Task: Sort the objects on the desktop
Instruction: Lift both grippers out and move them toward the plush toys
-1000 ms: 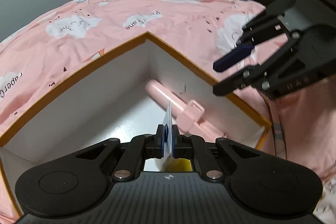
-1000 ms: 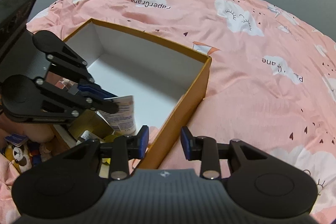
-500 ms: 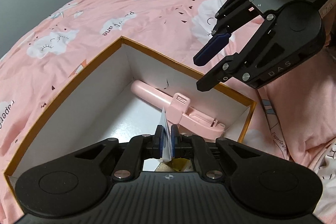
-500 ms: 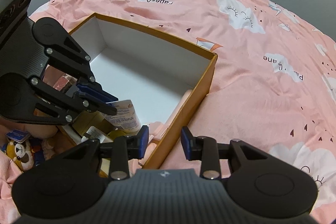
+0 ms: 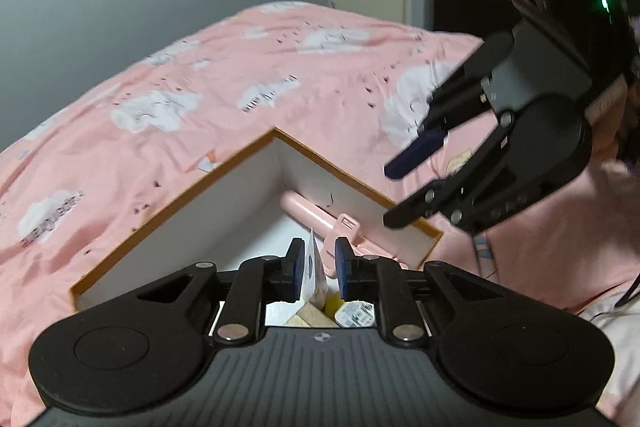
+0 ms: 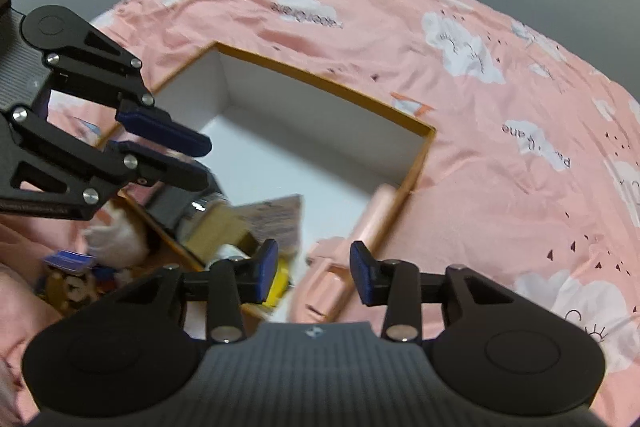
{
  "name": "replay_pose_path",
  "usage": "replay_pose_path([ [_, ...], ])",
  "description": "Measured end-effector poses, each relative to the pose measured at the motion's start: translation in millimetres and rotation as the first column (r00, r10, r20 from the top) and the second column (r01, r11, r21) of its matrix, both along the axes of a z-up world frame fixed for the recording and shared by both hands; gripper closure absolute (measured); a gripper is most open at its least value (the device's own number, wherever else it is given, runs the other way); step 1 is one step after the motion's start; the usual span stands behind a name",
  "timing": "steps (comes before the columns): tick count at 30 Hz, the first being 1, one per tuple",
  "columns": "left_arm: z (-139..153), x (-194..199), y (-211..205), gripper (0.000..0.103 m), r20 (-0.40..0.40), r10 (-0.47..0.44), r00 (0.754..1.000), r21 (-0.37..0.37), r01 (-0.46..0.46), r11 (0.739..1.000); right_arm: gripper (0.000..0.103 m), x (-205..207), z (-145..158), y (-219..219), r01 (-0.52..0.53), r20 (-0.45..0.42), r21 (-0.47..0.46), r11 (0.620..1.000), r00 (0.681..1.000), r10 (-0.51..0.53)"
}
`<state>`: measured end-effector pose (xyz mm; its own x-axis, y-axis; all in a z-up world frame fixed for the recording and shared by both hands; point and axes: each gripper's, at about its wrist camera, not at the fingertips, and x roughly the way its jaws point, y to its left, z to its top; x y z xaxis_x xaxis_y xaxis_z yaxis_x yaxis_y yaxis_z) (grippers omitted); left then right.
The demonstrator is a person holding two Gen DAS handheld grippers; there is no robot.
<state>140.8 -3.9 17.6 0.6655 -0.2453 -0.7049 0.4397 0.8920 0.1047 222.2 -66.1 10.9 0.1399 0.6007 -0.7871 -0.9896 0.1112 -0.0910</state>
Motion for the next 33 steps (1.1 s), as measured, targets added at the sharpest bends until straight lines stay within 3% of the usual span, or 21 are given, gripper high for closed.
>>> replay_pose_path([
  [3, 14.7, -23.9, 5.5, 0.083, 0.018, 0.053, 0.998, -0.022, -0.053, 0.998, 0.061, -19.3, 9.1, -8.9, -0.001, -0.026, 0.041, 0.999, 1.0, 0.002],
  [7, 25.0, -51.8, 16.0, 0.08, 0.019, 0.158, 0.987, -0.078, -0.156, 0.985, 0.061, -44.2, 12.9, -22.8, -0.001, -0.127, 0.097, 0.995, 0.992, 0.013],
  [11, 17.9, -79.1, 17.8, 0.08, 0.022, 0.277, 0.961, -0.101, -0.274, 0.957, 0.059, -66.1, -2.1, -33.3, 0.052, -0.249, 0.115, 0.992, 0.968, -0.022],
  [15, -2.0, -99.7, 11.7, 0.08, -0.028, 0.343, 0.939, -0.107, -0.344, 0.933, 0.051, -77.2, -26.3, -41.5, 0.136, -0.328, 0.112, 0.984, 0.94, -0.093],
  [18, -22.5, -110.6, 5.6, 0.08, -0.105, 0.341, 0.934, -0.086, -0.35, 0.933, 0.05, -76.6, -50.0, -43.6, 0.214, -0.387, 0.044, 0.976, 0.904, -0.181],
  [22, -40.1, -124.1, -3.4, 0.08, -0.145, 0.342, 0.929, -0.002, -0.346, 0.938, 0.05, -78.1, -81.0, -50.3, 0.269, -0.446, -0.076, 0.96, 0.852, -0.274],
  [25, -49.3, -133.5, -6.1, 0.08, -0.194, 0.318, 0.928, -0.004, -0.325, 0.946, 0.05, -85.2, -97.7, -57.7, 0.272, -0.49, -0.137, 0.953, 0.817, -0.304],
  [33, -68.2, -166.2, -16.8, 0.08, -0.284, 0.248, 0.926, -0.031, -0.268, 0.963, 0.051, -120.7, -121.1, -79.4, 0.233, -0.523, -0.216, 0.948, 0.792, -0.314],
])
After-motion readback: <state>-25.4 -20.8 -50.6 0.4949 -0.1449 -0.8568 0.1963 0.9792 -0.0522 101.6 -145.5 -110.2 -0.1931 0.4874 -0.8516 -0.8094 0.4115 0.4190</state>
